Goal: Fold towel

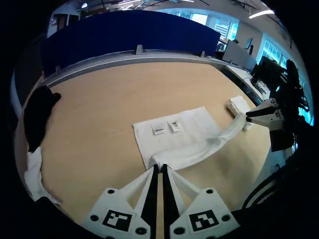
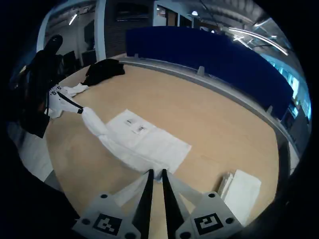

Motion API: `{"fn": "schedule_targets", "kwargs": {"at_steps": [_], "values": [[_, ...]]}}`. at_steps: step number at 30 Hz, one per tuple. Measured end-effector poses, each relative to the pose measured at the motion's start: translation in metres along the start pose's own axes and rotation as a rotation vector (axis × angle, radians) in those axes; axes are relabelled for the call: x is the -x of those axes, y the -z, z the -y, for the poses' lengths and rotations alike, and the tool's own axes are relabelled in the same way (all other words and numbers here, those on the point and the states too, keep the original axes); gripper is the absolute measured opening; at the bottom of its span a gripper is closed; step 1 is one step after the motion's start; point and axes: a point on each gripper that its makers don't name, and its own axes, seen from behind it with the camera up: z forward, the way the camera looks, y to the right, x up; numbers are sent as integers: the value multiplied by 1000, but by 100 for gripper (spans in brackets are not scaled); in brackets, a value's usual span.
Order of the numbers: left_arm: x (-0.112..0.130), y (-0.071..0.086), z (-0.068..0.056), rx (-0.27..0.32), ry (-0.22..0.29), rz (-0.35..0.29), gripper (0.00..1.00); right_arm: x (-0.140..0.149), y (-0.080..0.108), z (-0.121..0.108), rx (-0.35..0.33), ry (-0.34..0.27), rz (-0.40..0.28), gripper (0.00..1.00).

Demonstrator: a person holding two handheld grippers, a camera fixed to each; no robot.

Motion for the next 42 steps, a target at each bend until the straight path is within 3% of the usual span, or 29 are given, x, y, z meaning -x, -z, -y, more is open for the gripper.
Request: {"fn": "schedule_targets", "kwargs": {"at_steps": [12,23,42], "values": [[-19,-34,16,-16,2,-4,8,-8,-32,-22,27,-7,15,16],[-13,-51,21,-10,13,15,8,4,-49,-27,26,-26,40,16],[-6,-107,38,-43,24,40,8,13,-100,-54,109,-55,56,19]]}}
